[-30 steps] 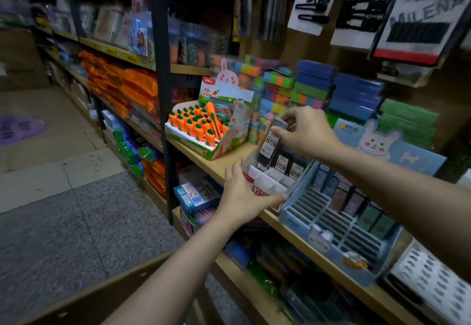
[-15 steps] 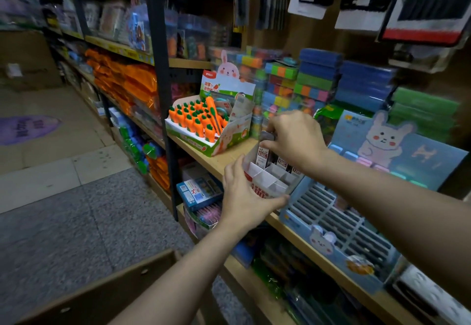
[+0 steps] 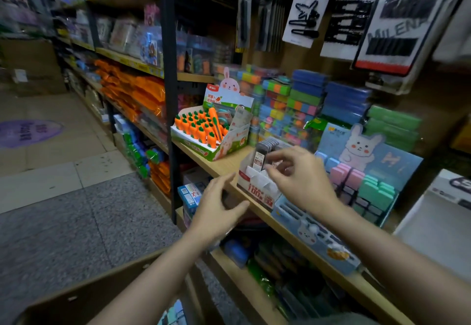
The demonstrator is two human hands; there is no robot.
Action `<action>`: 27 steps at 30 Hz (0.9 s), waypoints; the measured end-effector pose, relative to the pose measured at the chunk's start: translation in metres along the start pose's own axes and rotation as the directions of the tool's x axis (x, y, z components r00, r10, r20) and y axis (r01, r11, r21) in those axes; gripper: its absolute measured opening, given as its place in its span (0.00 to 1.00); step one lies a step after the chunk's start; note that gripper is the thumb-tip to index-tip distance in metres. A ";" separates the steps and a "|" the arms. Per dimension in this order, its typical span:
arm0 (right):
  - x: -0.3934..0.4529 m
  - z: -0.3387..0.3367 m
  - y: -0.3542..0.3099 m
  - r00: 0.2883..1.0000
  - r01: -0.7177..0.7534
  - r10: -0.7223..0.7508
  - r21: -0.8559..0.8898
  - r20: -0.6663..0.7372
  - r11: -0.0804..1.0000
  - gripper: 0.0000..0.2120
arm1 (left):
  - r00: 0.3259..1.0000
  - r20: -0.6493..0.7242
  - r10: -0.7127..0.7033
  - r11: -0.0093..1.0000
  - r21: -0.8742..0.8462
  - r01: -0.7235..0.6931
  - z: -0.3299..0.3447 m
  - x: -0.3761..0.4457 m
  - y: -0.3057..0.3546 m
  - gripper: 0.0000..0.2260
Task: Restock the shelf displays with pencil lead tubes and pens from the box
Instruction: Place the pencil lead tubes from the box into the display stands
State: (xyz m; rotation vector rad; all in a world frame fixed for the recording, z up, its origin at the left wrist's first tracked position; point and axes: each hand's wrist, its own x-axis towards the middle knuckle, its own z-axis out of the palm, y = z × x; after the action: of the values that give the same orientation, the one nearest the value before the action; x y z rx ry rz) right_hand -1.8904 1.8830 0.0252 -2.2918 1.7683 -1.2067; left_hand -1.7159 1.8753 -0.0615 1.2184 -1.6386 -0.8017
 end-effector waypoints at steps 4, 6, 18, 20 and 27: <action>-0.046 0.043 -0.031 0.945 -0.093 0.043 0.141 0.323 0.986 0.03 | 0.993 -0.004 -0.116 0.989 -0.088 0.115 -0.030 -0.052 -0.043 0.13; -0.067 0.074 -0.044 0.869 -0.148 0.067 0.129 0.491 0.980 0.04 | 0.979 -0.049 -0.199 0.977 -0.089 0.194 -0.045 -0.083 -0.072 0.09; -0.209 0.278 -0.056 0.495 -0.384 0.272 -0.074 0.825 0.920 0.07 | 0.431 -0.311 -0.847 0.527 -0.389 0.755 -0.066 -0.240 -0.261 0.05; -0.221 0.301 -0.047 0.459 -0.334 0.271 -0.118 0.846 0.935 0.15 | 0.396 -0.331 -0.857 0.502 -0.358 0.787 -0.065 -0.246 -0.278 0.04; -0.248 0.372 -0.025 0.400 -0.152 0.285 -0.244 0.871 0.958 0.26 | 0.527 -0.462 -0.713 0.511 0.173 0.842 -0.059 -0.238 -0.321 0.18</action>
State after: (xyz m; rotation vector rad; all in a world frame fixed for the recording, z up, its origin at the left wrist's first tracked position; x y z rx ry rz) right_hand -1.6766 1.9370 -0.3650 -1.9594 1.5573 0.2736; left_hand -1.5231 2.0072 -0.3907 2.3496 -0.8853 -0.7455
